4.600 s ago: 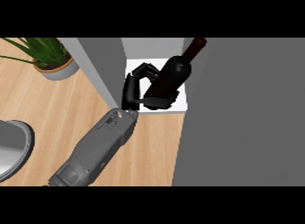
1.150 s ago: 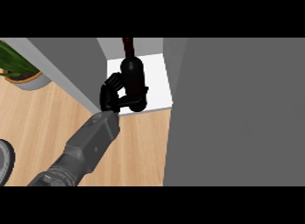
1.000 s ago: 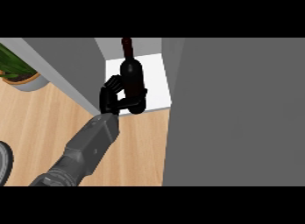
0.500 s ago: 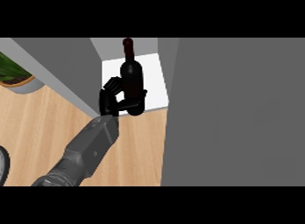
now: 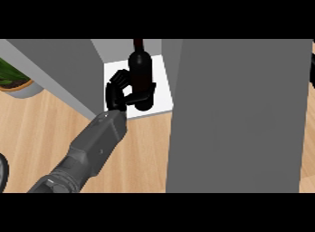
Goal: Pick up the wine, place it into the cabinet and close the cabinet
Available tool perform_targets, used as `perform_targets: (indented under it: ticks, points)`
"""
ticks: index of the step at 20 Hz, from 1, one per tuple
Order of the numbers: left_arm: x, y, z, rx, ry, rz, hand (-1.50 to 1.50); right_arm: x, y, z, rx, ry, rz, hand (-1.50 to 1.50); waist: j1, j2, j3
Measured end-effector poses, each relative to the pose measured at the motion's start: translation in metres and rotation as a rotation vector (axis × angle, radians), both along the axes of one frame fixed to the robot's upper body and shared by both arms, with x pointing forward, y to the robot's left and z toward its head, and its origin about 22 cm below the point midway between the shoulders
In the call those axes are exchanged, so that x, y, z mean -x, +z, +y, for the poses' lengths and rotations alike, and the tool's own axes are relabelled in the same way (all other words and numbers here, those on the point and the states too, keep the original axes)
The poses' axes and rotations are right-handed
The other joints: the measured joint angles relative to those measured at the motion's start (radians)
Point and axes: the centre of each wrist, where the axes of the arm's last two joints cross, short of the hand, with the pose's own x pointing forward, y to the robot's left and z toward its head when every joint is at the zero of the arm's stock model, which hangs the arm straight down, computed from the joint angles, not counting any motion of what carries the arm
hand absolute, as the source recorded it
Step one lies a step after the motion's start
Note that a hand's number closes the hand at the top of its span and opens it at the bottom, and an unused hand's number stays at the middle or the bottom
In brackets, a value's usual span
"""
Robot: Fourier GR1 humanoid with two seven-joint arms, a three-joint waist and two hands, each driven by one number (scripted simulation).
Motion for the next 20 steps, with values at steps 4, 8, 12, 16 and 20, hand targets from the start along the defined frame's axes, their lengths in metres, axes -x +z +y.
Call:
perform_targets:
  ticks: [4,8,12,16,20]
  points:
    - [-0.007,0.011,-0.006,0.003,0.012,-0.019,1.5,-0.002,0.0,-0.003,-0.004,-0.002,-0.001,-1.5,-0.002,0.002,0.001]
    - [-0.015,0.025,-0.012,-0.006,0.016,-0.017,1.5,-0.003,-0.001,-0.007,-0.014,-0.015,-0.003,-1.5,0.007,0.003,0.002]
    - [-0.024,0.039,-0.019,-0.016,0.017,-0.02,1.5,-0.002,-0.001,-0.011,-0.009,-0.03,0.004,-1.5,0.014,0.001,0.002]
    - [-0.03,0.051,-0.023,-0.007,0.015,-0.01,1.5,-0.003,-0.003,-0.012,-0.006,-0.033,0.001,-1.5,0.027,0.005,0.003]
    - [-0.036,0.061,-0.027,0.007,0.023,0.015,1.5,-0.003,-0.003,-0.014,-0.001,-0.042,-0.006,-1.5,0.031,0.009,0.003]
